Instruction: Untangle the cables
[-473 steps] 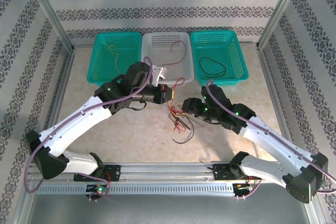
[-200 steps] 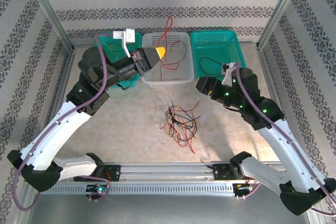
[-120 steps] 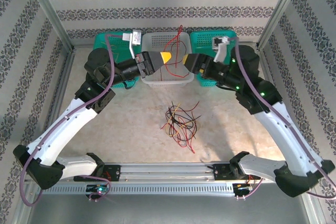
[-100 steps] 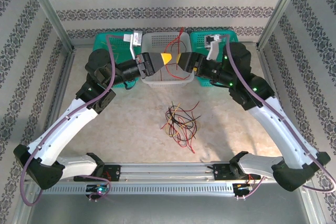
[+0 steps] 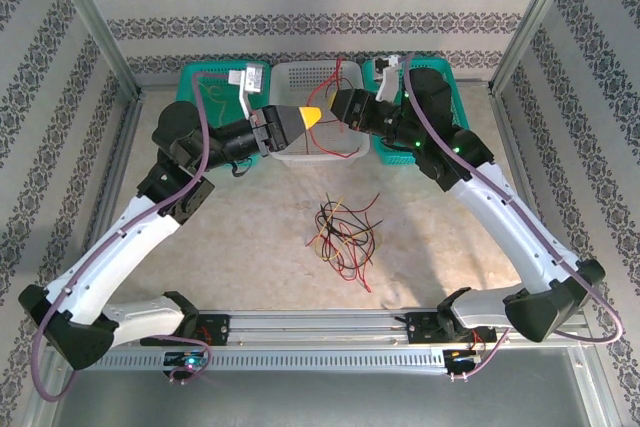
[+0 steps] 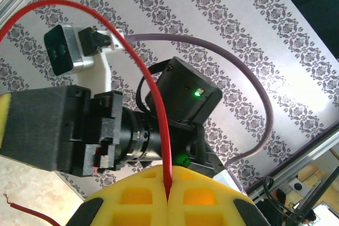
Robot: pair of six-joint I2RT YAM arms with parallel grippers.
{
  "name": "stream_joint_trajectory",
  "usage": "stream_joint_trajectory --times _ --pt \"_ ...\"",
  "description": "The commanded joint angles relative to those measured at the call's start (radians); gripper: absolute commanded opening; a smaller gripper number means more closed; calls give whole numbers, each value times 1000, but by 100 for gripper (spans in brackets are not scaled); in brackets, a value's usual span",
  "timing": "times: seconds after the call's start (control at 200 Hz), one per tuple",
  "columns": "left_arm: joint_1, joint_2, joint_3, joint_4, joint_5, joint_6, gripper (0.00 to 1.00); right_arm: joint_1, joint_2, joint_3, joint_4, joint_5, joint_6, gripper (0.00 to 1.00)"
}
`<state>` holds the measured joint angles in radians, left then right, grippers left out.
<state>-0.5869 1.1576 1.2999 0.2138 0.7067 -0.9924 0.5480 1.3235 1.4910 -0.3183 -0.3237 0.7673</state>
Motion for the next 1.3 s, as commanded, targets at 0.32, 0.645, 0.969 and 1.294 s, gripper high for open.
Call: stream_joint_trajectory --times 0.32,0.645,0.969,1.294 --pt "16 -184 -77 -724 -61 231 0 -225 -54 -71 -13 -18 74 0" --pt "24 -166 -109 -709 -108 242 0 -223 -5 -26 -41 -49 62 11" --pt "162 169 176 -432 -207 230 0 -255 -164 -236 -292 47 -54 70" --pt "274 563 455 -340 -203 221 0 -283 -416 -512 -381 47 -25 69"
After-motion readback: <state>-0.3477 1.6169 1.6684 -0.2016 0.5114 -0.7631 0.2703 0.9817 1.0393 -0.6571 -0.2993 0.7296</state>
